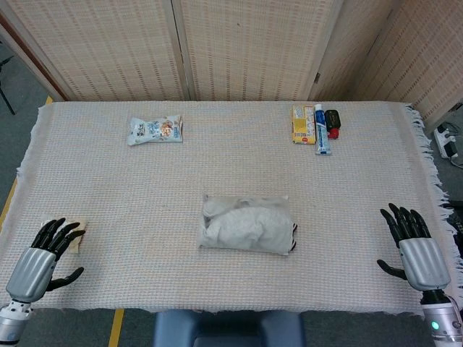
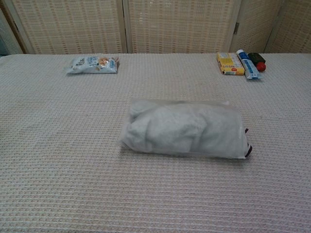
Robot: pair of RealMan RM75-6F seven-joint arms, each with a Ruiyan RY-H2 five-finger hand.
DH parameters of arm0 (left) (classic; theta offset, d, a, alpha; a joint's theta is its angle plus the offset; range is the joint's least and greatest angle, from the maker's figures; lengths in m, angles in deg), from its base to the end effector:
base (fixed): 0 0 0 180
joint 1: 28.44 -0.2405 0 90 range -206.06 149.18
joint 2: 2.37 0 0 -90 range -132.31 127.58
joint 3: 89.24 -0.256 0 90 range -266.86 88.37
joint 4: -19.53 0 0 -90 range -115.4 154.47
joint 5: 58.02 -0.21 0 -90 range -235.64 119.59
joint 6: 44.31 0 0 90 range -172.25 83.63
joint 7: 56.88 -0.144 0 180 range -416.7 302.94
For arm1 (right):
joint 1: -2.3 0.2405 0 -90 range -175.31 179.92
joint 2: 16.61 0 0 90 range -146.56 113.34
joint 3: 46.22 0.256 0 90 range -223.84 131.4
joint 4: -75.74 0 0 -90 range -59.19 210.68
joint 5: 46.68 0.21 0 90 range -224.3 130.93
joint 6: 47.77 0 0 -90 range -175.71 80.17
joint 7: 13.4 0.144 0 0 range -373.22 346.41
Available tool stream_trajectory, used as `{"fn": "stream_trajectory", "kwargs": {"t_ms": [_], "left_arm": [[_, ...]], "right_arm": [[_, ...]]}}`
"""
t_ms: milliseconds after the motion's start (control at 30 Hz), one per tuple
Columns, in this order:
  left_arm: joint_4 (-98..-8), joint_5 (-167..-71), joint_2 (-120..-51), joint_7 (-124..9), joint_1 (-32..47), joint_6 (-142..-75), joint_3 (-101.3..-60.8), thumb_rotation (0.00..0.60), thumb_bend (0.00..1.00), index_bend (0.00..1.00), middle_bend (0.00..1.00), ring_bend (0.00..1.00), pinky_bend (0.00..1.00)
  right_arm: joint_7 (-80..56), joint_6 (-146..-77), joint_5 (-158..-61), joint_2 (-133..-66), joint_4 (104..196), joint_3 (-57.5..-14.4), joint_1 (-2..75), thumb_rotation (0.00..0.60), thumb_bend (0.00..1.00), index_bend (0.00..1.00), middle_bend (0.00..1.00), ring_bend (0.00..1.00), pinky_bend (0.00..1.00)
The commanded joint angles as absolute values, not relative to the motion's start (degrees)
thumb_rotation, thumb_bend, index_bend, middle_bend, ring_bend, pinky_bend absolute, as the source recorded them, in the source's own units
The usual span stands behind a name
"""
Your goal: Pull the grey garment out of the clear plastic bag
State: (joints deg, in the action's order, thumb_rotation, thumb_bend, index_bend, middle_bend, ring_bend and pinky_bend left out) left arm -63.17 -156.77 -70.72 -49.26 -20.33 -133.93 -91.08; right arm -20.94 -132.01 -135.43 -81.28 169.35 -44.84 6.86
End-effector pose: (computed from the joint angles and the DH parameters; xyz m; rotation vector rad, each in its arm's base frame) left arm -0.3002 0.1796 0.1356 -1.6060 -0.8221 -1.0832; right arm -0.3030 -0.1732 0.1458 1.4816 -0.8360 0.8292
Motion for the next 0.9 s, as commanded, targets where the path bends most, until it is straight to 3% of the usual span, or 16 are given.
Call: {"fn": "stream_trajectory", "kwargs": {"t_ms": [33,167,267,367,433,500,567,667,900], "left_arm": [[-63.5,-156.67,-70.71,-48.59,-19.96,-132.98,-91.45,0.6,0.24,0.25,0.2,0.07,0.13],[-63.68,-158.04,-71.1,-45.89,-19.24,-132.13,-92.47,0.6,0.24,0.25,0.21,0.07,0.18],[-63.31,-159.04,-71.59,-44.92,-19.06,-132.29,-92.98,0.6,0.24,0.28,0.32,0.16,0.33],[-62.63,-163.68,-74.37,-41.73,-18.28,-132.83,-95.16,0.6,0.23,0.33,0.56,0.42,0.58],[-59.0,-165.14,-78.61,-41.47,-18.33,-134.52,-94.91,0.6,0.23,0.39,0.79,0.67,0.78],[-56.3,-165.69,-82.16,-42.32,-17.89,-134.38,-94.64,0.6,0.23,0.44,0.93,0.8,0.89],[-55.21,-165.77,-84.36,-43.11,-17.11,-132.97,-94.64,0.6,0.24,0.48,0.99,0.92,0.98],[-54.11,-165.21,-88.15,-45.1,-15.89,-130.81,-93.98,0.6,0.25,0.53,1.0,1.0,1.0],[-49.87,-162.24,-96.93,-51.29,-12.81,-125.28,-91.36,0.6,0.26,0.58,1.0,1.0,1.0]], "right_arm": [[-21.27,-131.92,-135.35,-81.39,169.35,-44.83,6.88,0.6,0.02,0.0,0.0,0.0,0.0],[-21.42,-131.91,-135.49,-81.43,169.42,-44.95,6.83,0.6,0.02,0.0,0.0,0.0,0.0],[-21.3,-132.01,-135.74,-81.38,169.57,-45.04,6.8,0.6,0.02,0.0,0.0,0.0,0.0],[-21.51,-132.44,-136.08,-81.39,169.65,-45.16,6.6,0.6,0.02,0.0,0.0,0.0,0.0],[-21.9,-132.42,-135.82,-81.49,169.69,-45.11,6.52,0.6,0.02,0.0,0.0,0.0,0.0],[-22.43,-132.47,-135.81,-81.69,169.65,-45.07,6.5,0.6,0.02,0.0,0.0,0.0,0.0],[-22.84,-132.61,-136.0,-81.89,169.68,-45.1,6.48,0.6,0.02,0.0,0.0,0.0,0.0],[-23.58,-132.78,-136.11,-82.23,169.72,-45.09,6.41,0.6,0.02,0.0,0.0,0.0,0.0],[-25.1,-131.74,-134.67,-82.69,169.53,-44.84,6.56,0.6,0.02,0.0,0.0,0.0,0.0]]}}
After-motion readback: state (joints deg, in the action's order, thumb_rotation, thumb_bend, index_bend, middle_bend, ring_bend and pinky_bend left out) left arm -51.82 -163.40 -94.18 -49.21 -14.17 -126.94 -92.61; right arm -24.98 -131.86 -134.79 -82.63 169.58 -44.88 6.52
